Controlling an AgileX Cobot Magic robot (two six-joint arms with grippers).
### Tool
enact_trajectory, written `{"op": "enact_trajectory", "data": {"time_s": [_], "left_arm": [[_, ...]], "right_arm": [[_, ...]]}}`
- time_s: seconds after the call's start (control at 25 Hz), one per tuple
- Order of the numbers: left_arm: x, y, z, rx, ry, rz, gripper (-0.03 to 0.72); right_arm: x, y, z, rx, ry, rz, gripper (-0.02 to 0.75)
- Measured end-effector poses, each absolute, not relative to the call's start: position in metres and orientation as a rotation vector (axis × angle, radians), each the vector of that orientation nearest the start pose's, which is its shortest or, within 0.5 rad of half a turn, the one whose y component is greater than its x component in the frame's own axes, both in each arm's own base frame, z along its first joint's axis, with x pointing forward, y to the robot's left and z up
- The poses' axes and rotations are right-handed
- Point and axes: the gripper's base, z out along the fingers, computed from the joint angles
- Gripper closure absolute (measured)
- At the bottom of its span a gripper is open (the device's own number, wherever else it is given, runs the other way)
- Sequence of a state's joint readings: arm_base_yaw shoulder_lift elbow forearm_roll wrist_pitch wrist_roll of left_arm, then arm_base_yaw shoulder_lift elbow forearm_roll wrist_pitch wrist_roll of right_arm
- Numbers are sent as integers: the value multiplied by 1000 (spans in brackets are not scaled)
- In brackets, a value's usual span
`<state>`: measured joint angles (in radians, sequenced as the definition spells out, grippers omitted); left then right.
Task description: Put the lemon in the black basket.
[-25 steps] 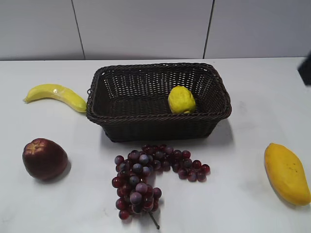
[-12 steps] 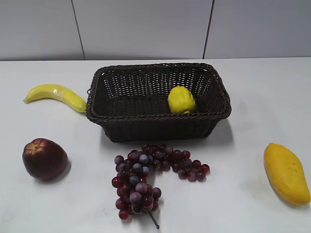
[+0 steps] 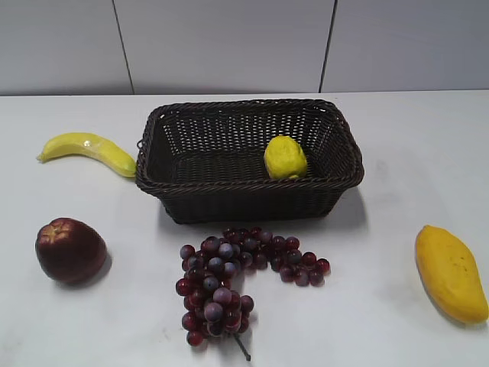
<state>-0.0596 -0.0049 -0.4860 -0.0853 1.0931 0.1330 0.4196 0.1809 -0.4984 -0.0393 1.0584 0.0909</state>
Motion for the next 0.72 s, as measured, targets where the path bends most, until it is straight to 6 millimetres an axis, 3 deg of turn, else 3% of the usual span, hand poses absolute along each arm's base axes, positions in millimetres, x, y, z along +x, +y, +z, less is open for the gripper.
{"op": "enact_trajectory", "data": {"time_s": [0.4, 0.72], "left_arm": [[-6, -7, 271, 205, 2073, -58, 452], [-6, -7, 271, 205, 2073, -58, 452]], "right_arm": [[18, 5, 277, -353, 2166, 236, 147], [-2, -4, 278, -94, 2045, 124, 148]]}}
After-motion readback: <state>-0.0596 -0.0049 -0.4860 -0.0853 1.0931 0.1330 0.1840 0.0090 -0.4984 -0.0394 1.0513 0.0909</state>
